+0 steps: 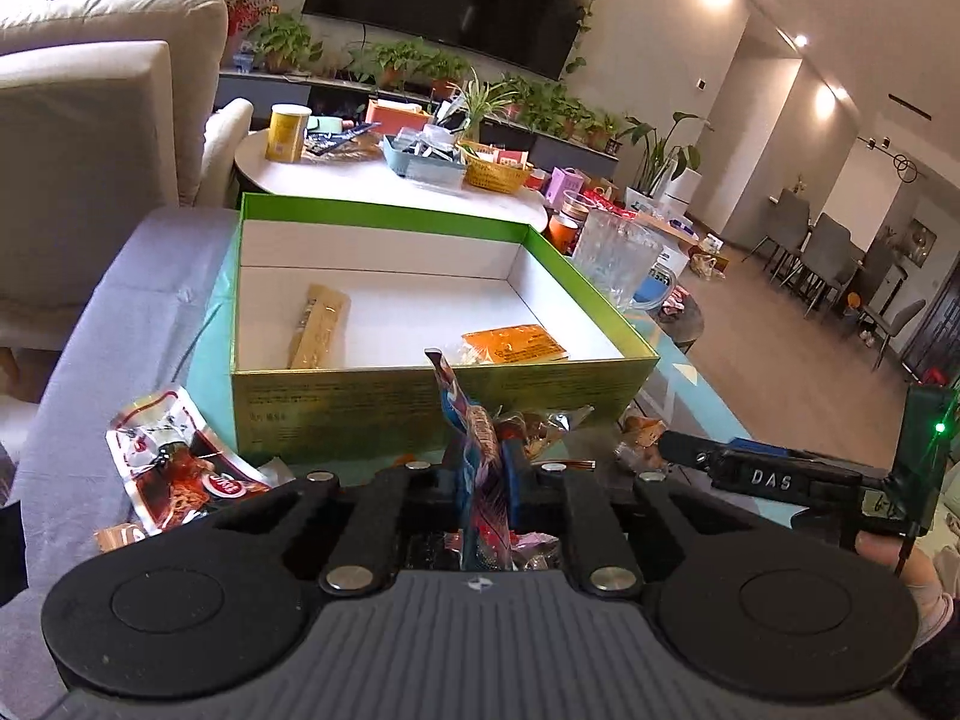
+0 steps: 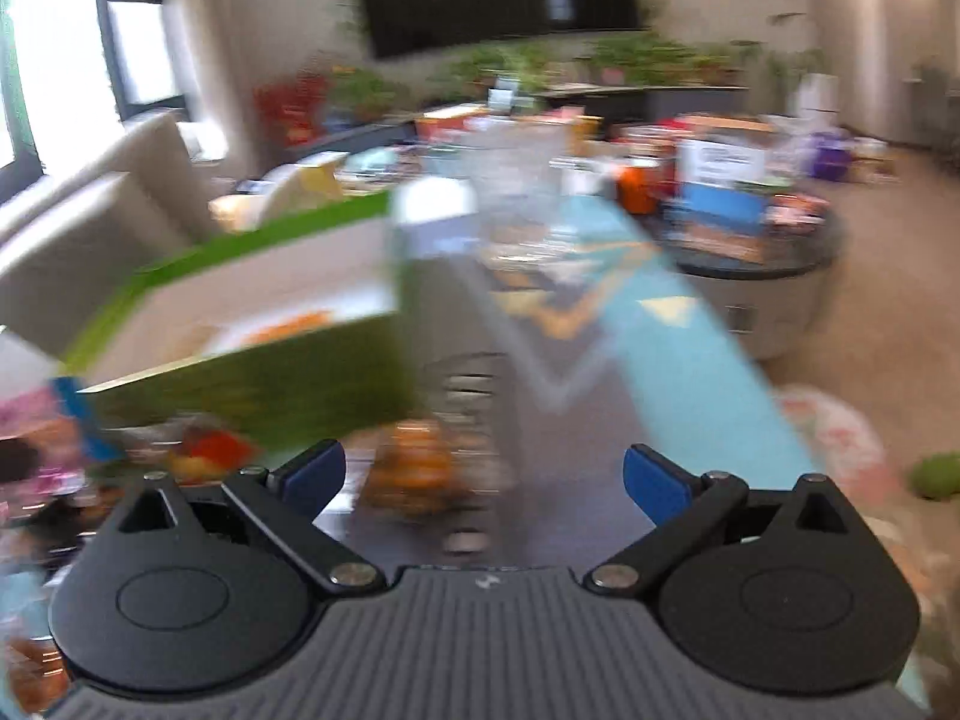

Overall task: Organize snacks
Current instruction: 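Grasp the clear bag of brown snacks with the right tool while the left tool lifts the pink packet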

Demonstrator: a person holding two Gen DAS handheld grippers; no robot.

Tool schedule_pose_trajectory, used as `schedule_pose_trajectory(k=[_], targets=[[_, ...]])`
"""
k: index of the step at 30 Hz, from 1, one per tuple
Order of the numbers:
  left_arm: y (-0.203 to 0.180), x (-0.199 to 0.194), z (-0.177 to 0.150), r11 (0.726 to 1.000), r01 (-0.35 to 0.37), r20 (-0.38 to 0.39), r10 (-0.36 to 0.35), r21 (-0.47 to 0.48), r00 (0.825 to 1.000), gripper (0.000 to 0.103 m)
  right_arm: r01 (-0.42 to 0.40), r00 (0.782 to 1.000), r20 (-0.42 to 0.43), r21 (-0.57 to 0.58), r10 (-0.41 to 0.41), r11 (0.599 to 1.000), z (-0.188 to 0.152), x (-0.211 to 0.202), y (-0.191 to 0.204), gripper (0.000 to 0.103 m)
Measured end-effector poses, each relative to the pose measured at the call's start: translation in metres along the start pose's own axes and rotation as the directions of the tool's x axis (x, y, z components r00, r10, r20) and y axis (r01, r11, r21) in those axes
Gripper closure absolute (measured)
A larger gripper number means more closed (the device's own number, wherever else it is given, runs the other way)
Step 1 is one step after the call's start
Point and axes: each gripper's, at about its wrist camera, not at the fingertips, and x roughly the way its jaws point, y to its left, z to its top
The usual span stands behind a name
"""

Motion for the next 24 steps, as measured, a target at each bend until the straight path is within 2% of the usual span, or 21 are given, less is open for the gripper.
schedule_pose_trajectory(k=[3,5,7,10,14,17,24], targets=[[0.000,-0.004,-0.001,1.000,-0.008,0.001,0.008,0.004,1.000,0.092,-0.036,0.999,-0.009,-0.122,0.036,0.992,-0.003,0.005,0.020,0.043],[0.001,-0.006,-0.002,1.000,-0.016,-0.002,0.016,0.003,1.000,0.092,-0.058,0.998,-0.030,-0.233,0.052,0.971,-0.006,0.013,0.032,0.043],[0.002,-0.007,-0.003,1.000,-0.026,-0.005,0.026,0.000,1.000,0.092,-0.073,0.997,-0.059,-0.292,0.058,0.954,-0.005,0.025,0.036,0.043],[0.003,-0.009,-0.004,0.999,-0.035,-0.005,0.035,-0.011,0.999,0.092,-0.102,0.992,-0.103,-0.299,0.074,0.949,0.003,0.039,0.030,0.043],[0.001,-0.014,-0.005,0.999,-0.038,0.007,0.038,-0.012,0.999,0.092,-0.129,0.983,-0.154,-0.226,0.096,0.965,0.008,0.045,0.020,0.044],[-0.001,-0.012,-0.007,0.999,-0.034,0.003,0.034,-0.011,0.999,0.092,-0.092,0.989,-0.131,-0.238,0.062,0.967,0.004,0.041,0.025,0.044],[-0.004,-0.012,-0.009,1.000,-0.024,0.003,0.024,-0.008,1.000,0.092,-0.083,0.996,-0.063,-0.271,0.069,0.959,0.000,0.007,0.033,0.044]])
